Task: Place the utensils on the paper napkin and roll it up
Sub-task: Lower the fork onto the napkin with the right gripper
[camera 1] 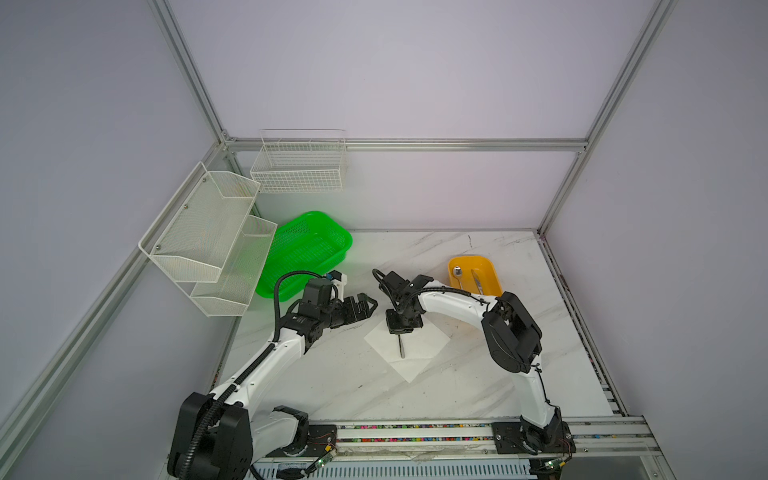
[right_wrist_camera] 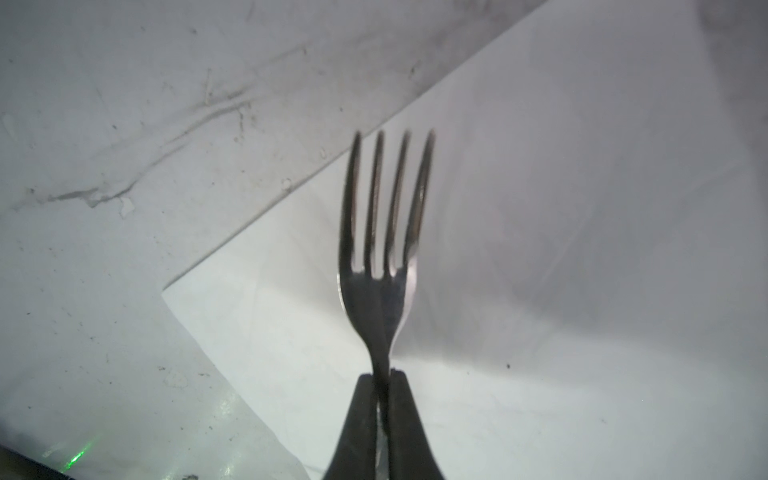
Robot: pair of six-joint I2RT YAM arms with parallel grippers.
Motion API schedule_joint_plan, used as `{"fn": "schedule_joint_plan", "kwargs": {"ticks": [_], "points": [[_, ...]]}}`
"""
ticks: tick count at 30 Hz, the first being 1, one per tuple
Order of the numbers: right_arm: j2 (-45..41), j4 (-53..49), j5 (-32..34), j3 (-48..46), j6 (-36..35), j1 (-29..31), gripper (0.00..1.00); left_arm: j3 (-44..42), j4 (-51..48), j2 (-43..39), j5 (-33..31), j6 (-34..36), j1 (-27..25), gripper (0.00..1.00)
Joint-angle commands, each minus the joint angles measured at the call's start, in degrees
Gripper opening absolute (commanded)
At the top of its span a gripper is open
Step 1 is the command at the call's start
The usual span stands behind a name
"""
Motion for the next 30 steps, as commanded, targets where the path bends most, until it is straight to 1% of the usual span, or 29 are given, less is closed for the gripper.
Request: {"fn": "schedule_joint_plan", "kwargs": {"ticks": [1, 7, 14, 23, 30], "points": [[1.5, -2.9, 2.1, 1.7, 1.6, 0.3, 0.08, -2.1, 0.2, -1.4, -0.8, 1.2, 0.7, 0.98], [2.9, -2.4, 1.6, 2.0, 3.0, 0.4, 0.08, -2.1, -0.2, -1.6, -1.0, 1.1, 1.1, 0.98], [3.3, -2.2, 2.4, 2.5, 3.0, 0.4, 0.12, -2.4, -0.4, -1.6, -1.0, 0.9, 1.3, 0.98], [3.5, -2.8, 3.4, 4.1, 2.3, 0.5, 0.12, -2.6, -0.4, -1.5, -0.9, 0.8, 1.3, 0.98], [4.5, -3.4, 4.1, 4.5, 2.0, 0.4, 0.14, -2.8, -0.4, -1.3, -0.7, 0.8, 1.5, 0.98]]}}
